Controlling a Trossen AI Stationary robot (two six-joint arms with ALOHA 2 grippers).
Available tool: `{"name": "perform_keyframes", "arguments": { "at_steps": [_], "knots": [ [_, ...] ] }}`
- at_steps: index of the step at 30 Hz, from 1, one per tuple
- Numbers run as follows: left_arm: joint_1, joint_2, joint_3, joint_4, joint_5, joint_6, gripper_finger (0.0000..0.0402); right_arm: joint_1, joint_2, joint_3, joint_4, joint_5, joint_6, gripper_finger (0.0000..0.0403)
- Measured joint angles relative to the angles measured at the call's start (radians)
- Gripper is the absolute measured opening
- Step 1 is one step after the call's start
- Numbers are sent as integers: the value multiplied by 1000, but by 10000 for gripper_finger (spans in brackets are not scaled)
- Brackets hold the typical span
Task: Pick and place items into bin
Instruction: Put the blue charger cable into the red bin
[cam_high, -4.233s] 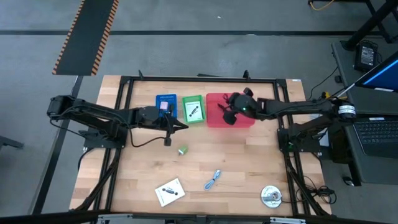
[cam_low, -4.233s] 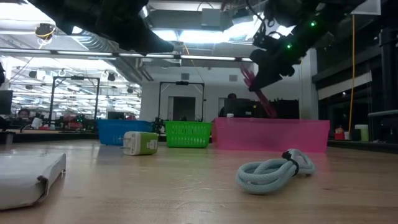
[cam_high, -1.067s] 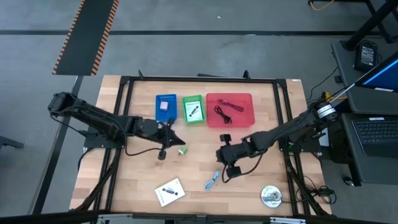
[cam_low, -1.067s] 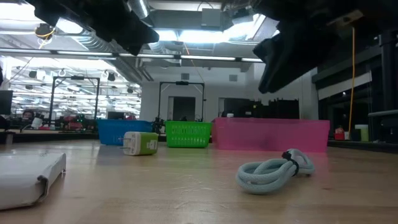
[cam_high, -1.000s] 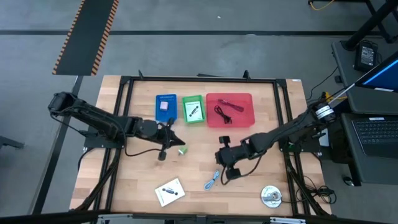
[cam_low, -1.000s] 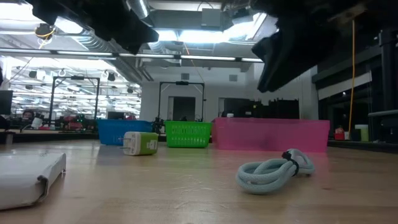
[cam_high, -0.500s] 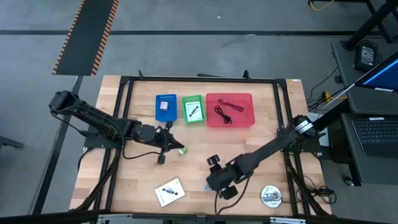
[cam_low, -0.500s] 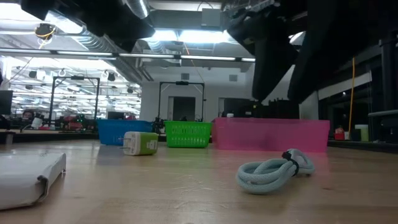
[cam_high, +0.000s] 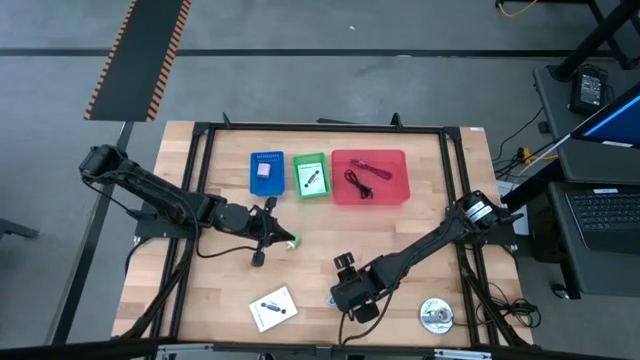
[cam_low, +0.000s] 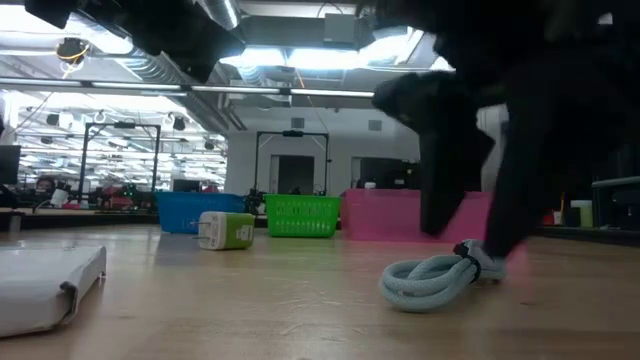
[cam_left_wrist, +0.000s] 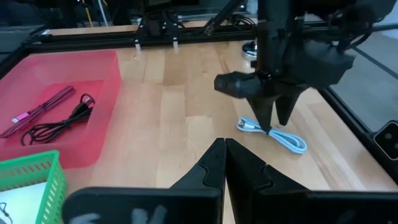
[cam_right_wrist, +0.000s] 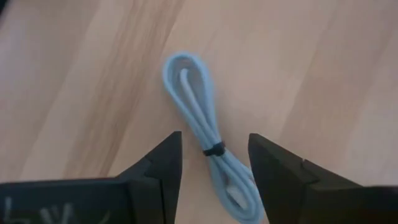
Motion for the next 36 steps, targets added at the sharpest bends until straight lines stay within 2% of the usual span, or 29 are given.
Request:
{"name": "perform_keyframes", "arguments": {
  "at_steps": [12,16,21,30,36],
  "knots": [
    [0,0,0,0,-10,-7,6,-3,73,3,1,-9,-5,157],
    [0,0,0,0,-18,-7,6,-2,70,2,1,-15,-30,112],
    [0,0,0,0,-18,-15,6,-19,71,2,-3,-81,-36,19],
    [0,0,0,0,-18,-15,6,-77,48,-2,-2,-191,-118,8],
    [-1,1,0,-1,-17,-15,6,-139,-37,-8,-12,-154,-178,6]
  ]
}}
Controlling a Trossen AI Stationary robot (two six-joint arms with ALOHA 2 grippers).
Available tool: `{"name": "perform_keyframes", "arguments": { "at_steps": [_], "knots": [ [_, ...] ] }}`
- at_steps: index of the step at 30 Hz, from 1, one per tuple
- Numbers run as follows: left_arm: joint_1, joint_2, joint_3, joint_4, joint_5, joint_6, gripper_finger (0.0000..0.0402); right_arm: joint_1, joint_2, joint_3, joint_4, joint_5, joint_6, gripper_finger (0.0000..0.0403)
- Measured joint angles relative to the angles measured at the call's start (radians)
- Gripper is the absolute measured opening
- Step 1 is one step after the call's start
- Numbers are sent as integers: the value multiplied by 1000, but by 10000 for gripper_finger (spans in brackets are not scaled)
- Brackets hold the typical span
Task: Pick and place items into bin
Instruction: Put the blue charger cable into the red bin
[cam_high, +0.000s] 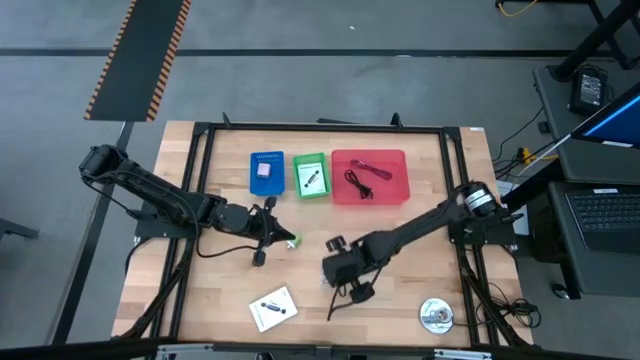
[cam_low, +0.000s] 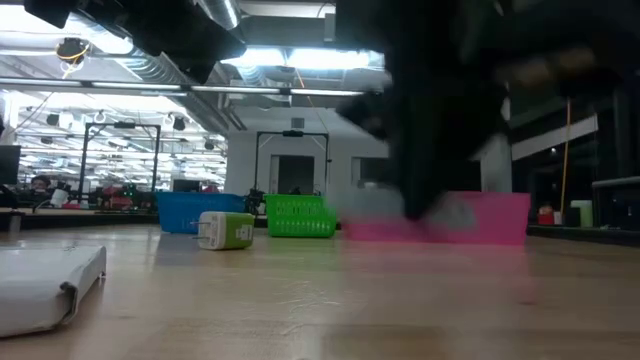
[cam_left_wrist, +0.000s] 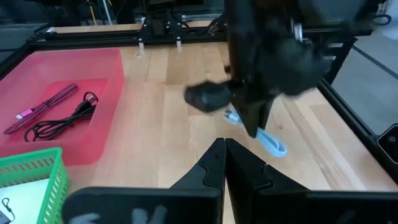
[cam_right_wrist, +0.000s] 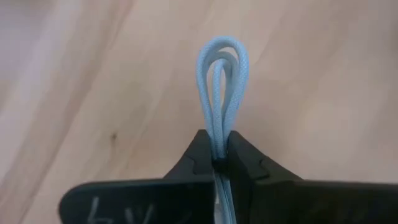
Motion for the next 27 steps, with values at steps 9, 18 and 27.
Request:
{"name": "perform_keyframes", "arguments": {
  "at_steps": [9,18,27],
  "knots": [
    [0,1,0,-34,2,0,6,-79,-201,-167,167,-14,-1,6],
    [0,18,0,-51,0,0,6,-119,-440,-432,483,47,-5,6],
    [-3,59,0,-50,0,9,6,-122,-611,-704,839,120,-2,6]
  ]
}}
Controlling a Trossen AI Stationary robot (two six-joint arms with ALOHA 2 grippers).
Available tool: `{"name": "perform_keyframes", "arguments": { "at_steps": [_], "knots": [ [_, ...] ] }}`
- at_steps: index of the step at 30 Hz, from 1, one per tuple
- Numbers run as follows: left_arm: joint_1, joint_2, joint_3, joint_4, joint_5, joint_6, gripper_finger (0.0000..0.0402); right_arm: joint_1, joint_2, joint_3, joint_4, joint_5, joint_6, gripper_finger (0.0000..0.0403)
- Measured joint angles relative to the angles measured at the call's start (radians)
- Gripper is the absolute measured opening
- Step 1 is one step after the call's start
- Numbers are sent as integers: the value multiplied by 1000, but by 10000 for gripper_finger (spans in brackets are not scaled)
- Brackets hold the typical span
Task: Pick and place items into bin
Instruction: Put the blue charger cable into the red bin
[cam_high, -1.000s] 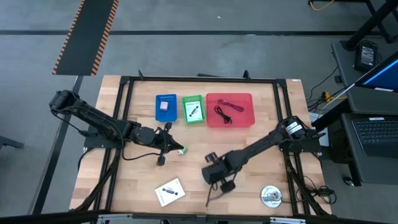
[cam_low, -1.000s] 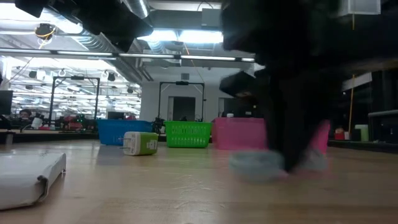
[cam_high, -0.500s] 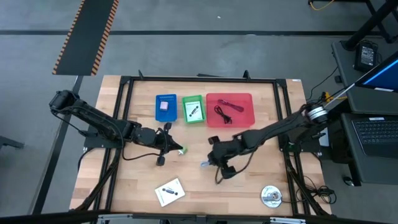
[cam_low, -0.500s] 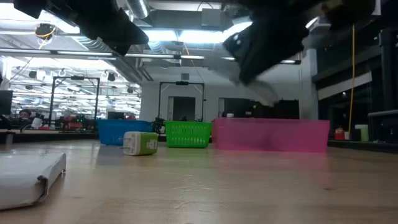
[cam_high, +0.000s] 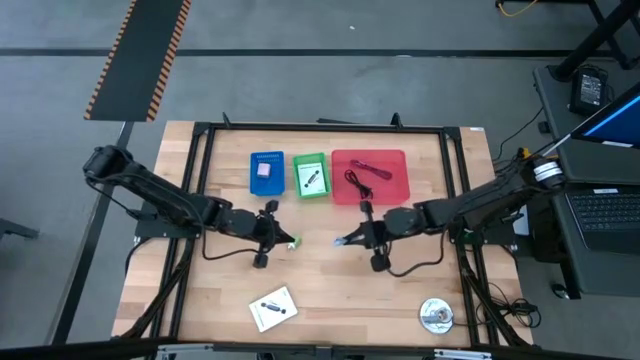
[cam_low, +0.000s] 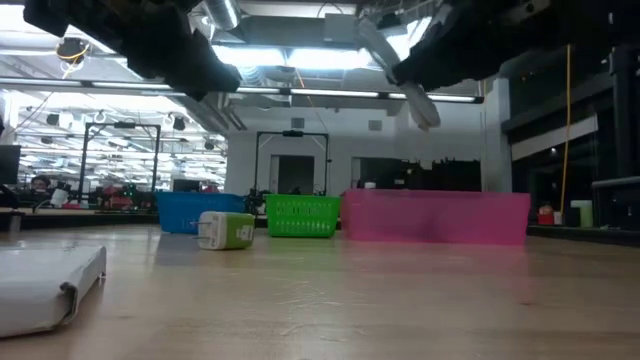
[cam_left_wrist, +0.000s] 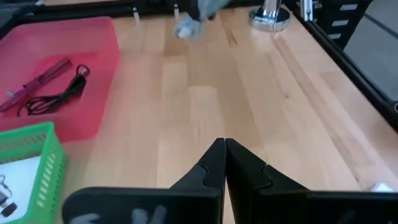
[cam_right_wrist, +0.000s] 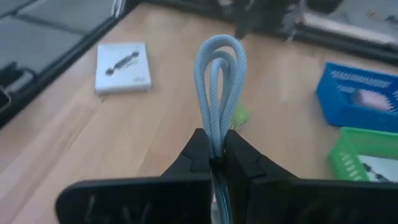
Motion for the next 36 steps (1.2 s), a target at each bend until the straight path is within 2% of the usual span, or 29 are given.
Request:
{"name": "perform_keyframes", "arguments": {
  "at_steps": [8,13,21,32,36],
  "knots": [
    [0,29,0,12,-2,0,6,-6,-91,-87,87,115,40,6],
    [0,32,0,13,-4,0,6,-6,-94,-101,117,201,40,6],
    [0,32,0,13,-5,1,6,-14,-94,-101,117,405,31,6],
    [0,32,0,12,-5,67,6,-195,-94,-101,108,423,54,5],
    [0,32,0,12,-6,123,6,-276,-94,-93,26,423,75,5]
  ]
}}
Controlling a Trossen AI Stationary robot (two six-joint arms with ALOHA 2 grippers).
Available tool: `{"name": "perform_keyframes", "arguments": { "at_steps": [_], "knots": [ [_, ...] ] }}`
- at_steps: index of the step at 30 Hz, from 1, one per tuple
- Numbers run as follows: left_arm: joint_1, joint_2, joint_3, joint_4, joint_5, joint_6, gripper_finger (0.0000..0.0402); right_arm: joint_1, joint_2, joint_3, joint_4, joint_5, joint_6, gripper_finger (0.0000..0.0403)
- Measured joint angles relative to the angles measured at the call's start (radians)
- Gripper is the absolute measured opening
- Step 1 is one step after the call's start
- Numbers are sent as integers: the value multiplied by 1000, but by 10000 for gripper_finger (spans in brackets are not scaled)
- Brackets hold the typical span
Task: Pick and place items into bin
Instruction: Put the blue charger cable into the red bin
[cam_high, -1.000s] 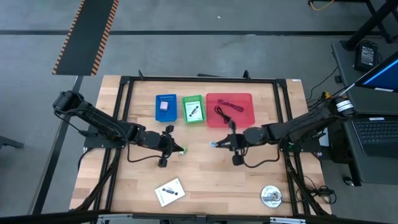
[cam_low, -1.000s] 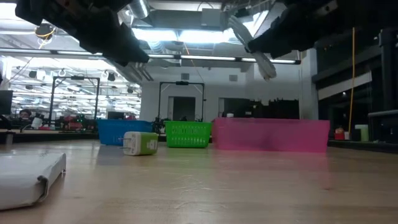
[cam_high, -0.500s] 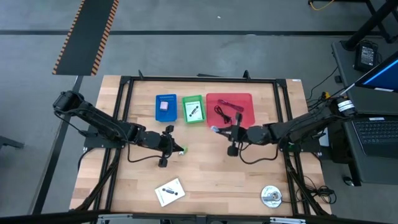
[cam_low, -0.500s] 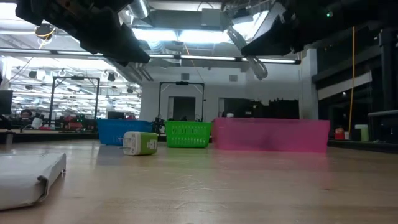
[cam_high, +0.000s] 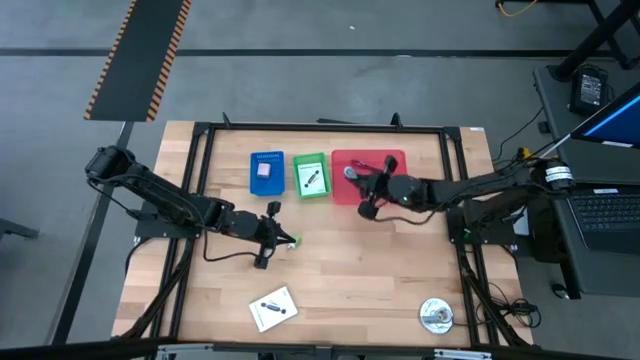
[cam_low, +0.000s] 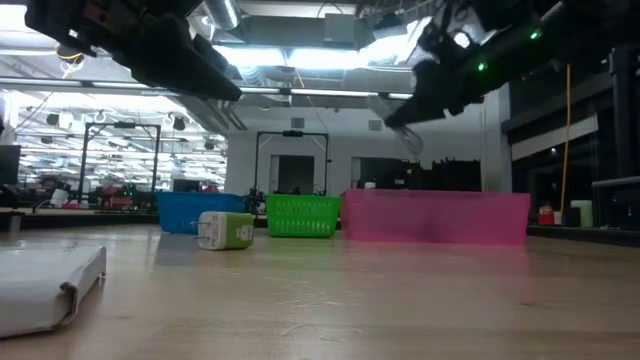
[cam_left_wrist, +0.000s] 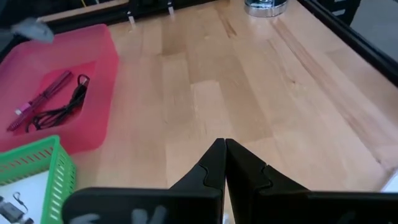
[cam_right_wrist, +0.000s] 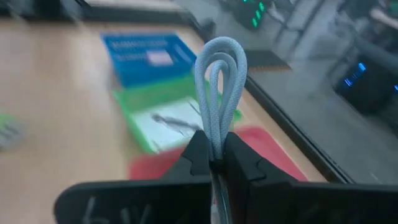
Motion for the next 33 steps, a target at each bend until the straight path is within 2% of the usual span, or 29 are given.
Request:
{"name": "perform_keyframes", "arguments": {
  "at_steps": [7,11,20,25,33],
  "knots": [
    [0,0,0,0,0,80,6,-97,0,126,-382,-5,94,5],
    [0,0,0,0,-1,125,6,-128,0,172,-515,-7,107,5],
    [0,0,0,0,-22,160,6,-196,35,173,-621,-9,159,5],
    [0,0,0,0,-22,158,6,-222,94,173,-622,-94,159,5],
    [0,0,0,0,-22,156,6,-232,179,173,-622,-126,157,5]
  ]
}}
